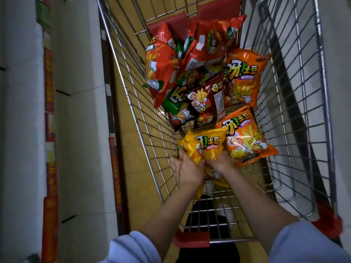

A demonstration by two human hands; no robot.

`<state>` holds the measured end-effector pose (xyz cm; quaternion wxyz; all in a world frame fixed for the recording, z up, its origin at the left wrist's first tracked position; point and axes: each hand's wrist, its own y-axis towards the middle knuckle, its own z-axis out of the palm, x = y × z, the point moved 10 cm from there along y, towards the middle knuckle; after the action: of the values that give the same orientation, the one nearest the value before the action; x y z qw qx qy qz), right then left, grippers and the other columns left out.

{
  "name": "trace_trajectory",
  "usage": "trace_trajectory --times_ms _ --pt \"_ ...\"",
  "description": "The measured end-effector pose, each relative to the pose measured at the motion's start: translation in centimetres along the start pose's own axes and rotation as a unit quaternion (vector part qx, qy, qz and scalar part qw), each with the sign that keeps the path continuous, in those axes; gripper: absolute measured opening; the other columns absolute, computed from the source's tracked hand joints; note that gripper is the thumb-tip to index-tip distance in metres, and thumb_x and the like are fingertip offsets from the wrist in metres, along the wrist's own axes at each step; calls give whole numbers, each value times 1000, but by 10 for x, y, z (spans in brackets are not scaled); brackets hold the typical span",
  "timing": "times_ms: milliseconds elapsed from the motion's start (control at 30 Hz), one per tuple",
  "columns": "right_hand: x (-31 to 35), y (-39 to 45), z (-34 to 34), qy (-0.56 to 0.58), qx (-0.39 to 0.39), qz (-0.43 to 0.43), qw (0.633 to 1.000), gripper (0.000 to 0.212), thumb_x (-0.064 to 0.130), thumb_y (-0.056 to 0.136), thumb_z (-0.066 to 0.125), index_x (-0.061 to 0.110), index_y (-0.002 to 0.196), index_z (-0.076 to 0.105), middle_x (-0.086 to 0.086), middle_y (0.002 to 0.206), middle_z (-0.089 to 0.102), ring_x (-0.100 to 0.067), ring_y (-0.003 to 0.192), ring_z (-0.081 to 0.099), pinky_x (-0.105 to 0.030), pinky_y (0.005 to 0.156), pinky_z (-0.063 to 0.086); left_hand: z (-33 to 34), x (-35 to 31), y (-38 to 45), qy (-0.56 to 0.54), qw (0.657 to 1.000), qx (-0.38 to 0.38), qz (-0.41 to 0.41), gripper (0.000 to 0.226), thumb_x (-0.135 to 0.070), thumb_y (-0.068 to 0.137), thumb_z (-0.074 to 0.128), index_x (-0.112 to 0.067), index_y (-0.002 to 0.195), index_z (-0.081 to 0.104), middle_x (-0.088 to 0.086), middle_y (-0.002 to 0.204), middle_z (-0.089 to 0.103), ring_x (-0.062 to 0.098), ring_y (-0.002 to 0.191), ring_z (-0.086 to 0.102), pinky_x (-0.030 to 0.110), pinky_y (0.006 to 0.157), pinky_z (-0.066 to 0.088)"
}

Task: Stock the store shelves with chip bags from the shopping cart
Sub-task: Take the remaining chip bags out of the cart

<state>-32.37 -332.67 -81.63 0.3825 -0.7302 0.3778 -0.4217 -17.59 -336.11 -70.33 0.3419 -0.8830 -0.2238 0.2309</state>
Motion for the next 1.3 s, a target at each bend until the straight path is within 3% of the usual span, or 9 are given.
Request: trace_trajectory --times_ms 100,300,467,667,833,967,1100,1167,1300 --pt "2 -9 -18 -8 -52 4 999 90 55 71 77 6 137 42 -15 136 50 -36 127 44 -44 103 40 -5 -4 7 -59 998 24 -17 80 -35 91 61 -25 151 11 21 146 23 39 139 26 47 113 30" --pt "4 -37 -56 104 -77 -15 991 97 30 71 84 10 147 27 -16 140 46 -36 127 46 -47 103 42 -30 -15 2 -214 975 61 -19 64 -31 89 65 -28 144 32 12 135 52 38 121 52 55 99 46" --pt "9 -88 -108 237 -95 -47 966 76 22 76 81 12 138 39 -12 136 51 -34 123 50 -49 101 45 -63 -35 -24 -371 917 143 -12 43 -19 92 62 -14 131 44 13 123 62 36 105 63 43 71 55" --pt "47 -159 -161 302 -85 -143 939 73 18 76 80 14 137 40 -2 126 57 -26 115 55 -41 95 47 -112 -80 -75 -399 888 213 89 31 -16 97 51 -12 128 46 11 103 67 24 84 68 39 66 58" --pt "55 -220 -197 330 -97 -195 919 69 25 73 82 24 131 44 -2 123 61 -27 110 60 -51 97 49 -141 -107 -126 -454 850 234 130 32 -14 92 51 -9 124 49 10 83 72 22 66 71 33 56 58" --pt "51 -269 -226 342 -122 -234 902 64 24 75 81 23 127 45 -2 118 61 -26 106 61 -50 95 50 -164 -122 -169 -442 853 222 169 33 -16 91 49 -10 124 48 12 92 69 25 72 70 34 59 58" --pt "43 -307 -253 356 -183 -249 882 64 26 72 83 19 124 47 -7 117 62 -29 103 63 -51 91 53 -200 -142 -199 -378 879 135 257 54 -16 88 61 -18 137 40 16 124 59 35 103 63 48 89 53" --pt "44 -325 -258 343 -202 -253 882 58 25 71 83 18 117 48 -9 115 62 -28 101 63 -50 89 54 -203 -154 -223 -346 882 133 289 61 -19 83 70 -18 137 41 12 123 60 31 102 63 45 89 53" --pt "42 -358 -271 317 -261 -250 877 58 25 72 82 15 117 47 -10 113 59 -30 103 60 -42 87 52 -189 -186 -275 -261 874 211 350 46 -40 81 71 -22 120 54 1 111 62 15 96 61 32 83 51"
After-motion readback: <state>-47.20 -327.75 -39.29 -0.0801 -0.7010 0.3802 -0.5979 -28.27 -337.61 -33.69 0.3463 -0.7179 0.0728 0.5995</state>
